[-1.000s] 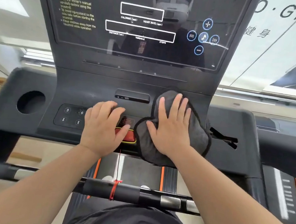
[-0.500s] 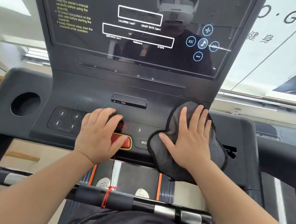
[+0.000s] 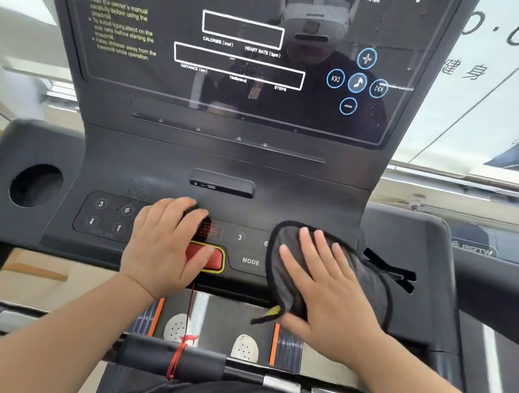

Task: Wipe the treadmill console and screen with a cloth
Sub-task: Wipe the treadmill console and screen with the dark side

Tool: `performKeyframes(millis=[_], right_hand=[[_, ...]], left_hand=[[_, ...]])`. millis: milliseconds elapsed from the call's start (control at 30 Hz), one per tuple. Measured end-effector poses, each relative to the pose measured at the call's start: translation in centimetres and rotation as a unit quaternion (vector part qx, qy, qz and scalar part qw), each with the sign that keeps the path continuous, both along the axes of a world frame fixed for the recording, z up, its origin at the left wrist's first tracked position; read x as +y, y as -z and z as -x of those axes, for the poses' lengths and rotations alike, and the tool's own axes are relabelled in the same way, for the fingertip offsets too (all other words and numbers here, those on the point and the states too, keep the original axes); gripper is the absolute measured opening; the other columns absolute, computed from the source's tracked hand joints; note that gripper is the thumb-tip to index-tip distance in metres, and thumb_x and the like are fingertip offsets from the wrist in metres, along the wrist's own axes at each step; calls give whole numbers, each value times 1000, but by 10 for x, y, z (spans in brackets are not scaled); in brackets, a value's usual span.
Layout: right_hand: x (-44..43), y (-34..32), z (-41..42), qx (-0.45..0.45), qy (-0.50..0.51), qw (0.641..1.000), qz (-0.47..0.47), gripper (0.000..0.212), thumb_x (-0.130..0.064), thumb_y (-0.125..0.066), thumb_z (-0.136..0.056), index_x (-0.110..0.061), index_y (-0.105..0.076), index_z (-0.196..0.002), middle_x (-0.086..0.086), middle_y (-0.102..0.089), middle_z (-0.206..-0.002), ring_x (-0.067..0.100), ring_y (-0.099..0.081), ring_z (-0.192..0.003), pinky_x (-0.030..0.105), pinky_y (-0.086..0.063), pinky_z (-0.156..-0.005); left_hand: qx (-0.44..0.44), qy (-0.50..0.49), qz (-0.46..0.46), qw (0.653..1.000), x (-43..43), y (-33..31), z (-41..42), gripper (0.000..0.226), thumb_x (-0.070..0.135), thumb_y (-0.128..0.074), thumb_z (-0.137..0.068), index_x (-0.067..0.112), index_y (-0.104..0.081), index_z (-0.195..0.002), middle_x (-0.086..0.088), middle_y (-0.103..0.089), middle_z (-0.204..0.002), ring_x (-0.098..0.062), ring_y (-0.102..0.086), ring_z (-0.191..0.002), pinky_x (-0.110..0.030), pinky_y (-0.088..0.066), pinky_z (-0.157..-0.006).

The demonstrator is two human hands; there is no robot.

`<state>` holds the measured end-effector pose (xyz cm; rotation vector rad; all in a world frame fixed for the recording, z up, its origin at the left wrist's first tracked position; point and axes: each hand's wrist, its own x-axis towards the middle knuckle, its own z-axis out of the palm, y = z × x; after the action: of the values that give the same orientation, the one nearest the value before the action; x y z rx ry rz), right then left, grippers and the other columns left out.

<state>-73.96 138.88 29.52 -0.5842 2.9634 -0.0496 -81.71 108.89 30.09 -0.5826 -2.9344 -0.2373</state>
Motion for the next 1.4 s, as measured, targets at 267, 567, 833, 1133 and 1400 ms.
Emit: performKeyframes(millis=[267, 567, 833, 1133, 1400], right_hand=[[-39, -12, 66, 12, 187, 982, 28, 125, -98, -23, -76, -15, 5, -164, 29, 18, -167, 45, 22, -154, 59, 8, -125], [-52, -1, 19, -19, -42, 999, 7, 103, -84, -38, -87, -25, -8, -166, 15, -2, -173, 35, 5, -160, 59, -13, -127], [1, -11, 44, -8, 130, 991, 7, 116, -98, -12, -79, -21, 6, -165, 23, 22, -168, 38, 26, -154, 59, 2, -127], [-73, -9, 55, -11, 57, 998, 27, 100, -85, -25, -90, -21, -10, -166, 24, 9, -170, 40, 15, -157, 62, -5, -126], [10, -3, 7, -24, 107, 994, 23, 95, -84, -12, -93, -23, -12, -166, 15, 7, -172, 34, 13, -159, 55, -4, -128]], left_hand=[[5, 4, -12, 1000, -2, 3, 0, 57, 54, -48, -86, 9, -66, -117, -13, -61, -124, -39, -53, -112, -50, -38, -95], [-6, -5, -8, 1000, -2, 2, 1, 56, 54, -51, -83, 10, -67, -114, -13, -61, -122, -39, -55, -111, -50, -39, -94], [-16, 1, -15, 1000, -4, 2, 1, 55, 53, -49, -84, 9, -67, -112, -13, -62, -120, -38, -56, -109, -49, -39, -95], [-24, 7, -21, 999, -3, -1, 0, 69, 63, -26, -94, 9, -65, -113, -13, -60, -120, -38, -53, -109, -50, -39, -92], [-22, 9, -26, 999, -5, 0, -1, 71, 64, -23, -95, 10, -66, -111, -12, -60, -119, -37, -53, -109, -49, -39, -92]])
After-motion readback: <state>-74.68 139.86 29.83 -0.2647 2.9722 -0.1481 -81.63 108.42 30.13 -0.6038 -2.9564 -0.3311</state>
